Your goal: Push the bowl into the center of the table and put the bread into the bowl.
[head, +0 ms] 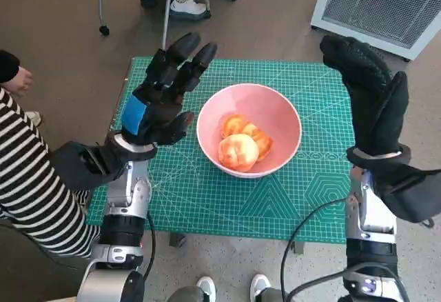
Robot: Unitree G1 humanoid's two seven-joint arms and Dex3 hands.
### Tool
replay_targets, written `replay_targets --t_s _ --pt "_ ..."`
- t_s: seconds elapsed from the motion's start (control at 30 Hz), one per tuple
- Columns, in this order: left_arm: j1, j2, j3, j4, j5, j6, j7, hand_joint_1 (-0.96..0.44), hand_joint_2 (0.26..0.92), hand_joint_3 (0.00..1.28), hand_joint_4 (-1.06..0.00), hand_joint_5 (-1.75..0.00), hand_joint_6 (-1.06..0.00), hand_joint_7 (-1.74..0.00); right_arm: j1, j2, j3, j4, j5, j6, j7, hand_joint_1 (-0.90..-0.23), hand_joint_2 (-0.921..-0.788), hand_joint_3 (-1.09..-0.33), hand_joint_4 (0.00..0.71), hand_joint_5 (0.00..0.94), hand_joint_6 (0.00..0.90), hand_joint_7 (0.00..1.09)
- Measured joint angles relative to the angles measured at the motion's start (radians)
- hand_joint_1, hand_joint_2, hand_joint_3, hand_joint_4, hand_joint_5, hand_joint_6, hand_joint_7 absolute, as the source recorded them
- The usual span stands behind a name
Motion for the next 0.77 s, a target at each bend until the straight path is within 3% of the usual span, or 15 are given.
replay_targets --t_s 0.77 --pt "-0.020 -0.009 0.000 0.023 -0.002 -0.017 -0.013 -0.65 0.921 0.43 -0.13 -0.01 0.00 -0.40 -0.006 0.000 0.003 0.022 0.008 -0.010 0.009 -0.749 -0.921 -0.705 0.190 0.003 0.088 0.48"
